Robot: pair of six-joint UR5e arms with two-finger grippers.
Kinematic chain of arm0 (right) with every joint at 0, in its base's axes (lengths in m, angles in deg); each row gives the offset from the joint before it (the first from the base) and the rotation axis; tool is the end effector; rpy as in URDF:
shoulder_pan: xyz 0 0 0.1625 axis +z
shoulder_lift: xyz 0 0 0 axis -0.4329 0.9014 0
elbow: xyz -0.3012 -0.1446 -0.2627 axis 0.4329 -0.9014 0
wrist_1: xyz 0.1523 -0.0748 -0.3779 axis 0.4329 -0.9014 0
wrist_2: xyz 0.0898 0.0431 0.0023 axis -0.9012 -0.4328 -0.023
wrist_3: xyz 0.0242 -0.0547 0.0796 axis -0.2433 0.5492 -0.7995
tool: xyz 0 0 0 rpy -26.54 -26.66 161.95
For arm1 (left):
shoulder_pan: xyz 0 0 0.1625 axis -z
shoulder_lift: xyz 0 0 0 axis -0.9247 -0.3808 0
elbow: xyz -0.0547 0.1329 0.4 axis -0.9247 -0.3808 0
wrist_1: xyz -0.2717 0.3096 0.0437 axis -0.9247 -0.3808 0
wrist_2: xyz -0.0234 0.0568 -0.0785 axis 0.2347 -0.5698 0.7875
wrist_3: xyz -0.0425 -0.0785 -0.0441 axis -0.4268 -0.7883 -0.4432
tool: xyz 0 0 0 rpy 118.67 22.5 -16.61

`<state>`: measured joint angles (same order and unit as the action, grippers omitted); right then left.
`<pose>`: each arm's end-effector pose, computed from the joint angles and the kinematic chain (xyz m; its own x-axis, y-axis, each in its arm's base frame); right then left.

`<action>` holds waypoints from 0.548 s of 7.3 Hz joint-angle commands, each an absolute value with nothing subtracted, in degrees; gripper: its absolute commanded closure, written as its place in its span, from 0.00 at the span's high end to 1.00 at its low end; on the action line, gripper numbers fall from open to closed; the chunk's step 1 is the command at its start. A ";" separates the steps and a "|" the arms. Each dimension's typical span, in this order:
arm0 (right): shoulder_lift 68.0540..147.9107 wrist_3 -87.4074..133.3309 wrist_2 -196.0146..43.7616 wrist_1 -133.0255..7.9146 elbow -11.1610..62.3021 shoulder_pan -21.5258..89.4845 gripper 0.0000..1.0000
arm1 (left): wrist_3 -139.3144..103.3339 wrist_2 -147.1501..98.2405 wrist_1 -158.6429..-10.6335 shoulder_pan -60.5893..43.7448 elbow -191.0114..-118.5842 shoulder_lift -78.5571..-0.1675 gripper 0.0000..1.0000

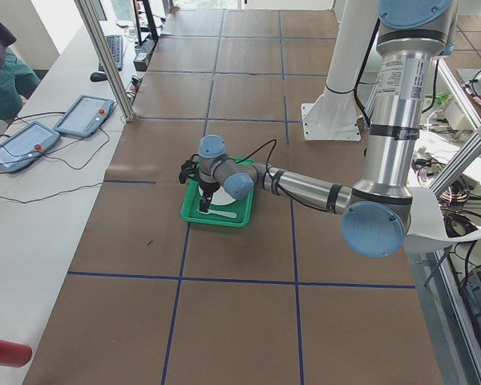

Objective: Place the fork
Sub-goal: 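Open the left gripper and lift it away from the tray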

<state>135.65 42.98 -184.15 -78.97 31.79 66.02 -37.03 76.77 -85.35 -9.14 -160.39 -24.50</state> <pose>0.0806 -0.4322 0.6503 0.7538 -0.0220 0.6568 0.0171 0.9998 0.0139 0.2197 -0.5102 0.5133 0.6783 0.2311 -0.6975 -0.0401 0.9595 0.2790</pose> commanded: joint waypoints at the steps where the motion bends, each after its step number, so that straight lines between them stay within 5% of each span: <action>1: 135.65 42.98 -184.15 -78.97 31.80 66.02 1.00 | -25.22 77.76 -77.75 -2.88 -166.63 -22.24 1.00; 4: 135.65 42.98 -184.15 -78.97 31.80 66.02 1.00 | -2.56 77.76 -60.70 8.01 -167.54 -23.98 1.00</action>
<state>135.65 42.98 -184.15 -78.97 31.78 66.02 -13.17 77.74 -68.00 3.02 -167.40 -23.30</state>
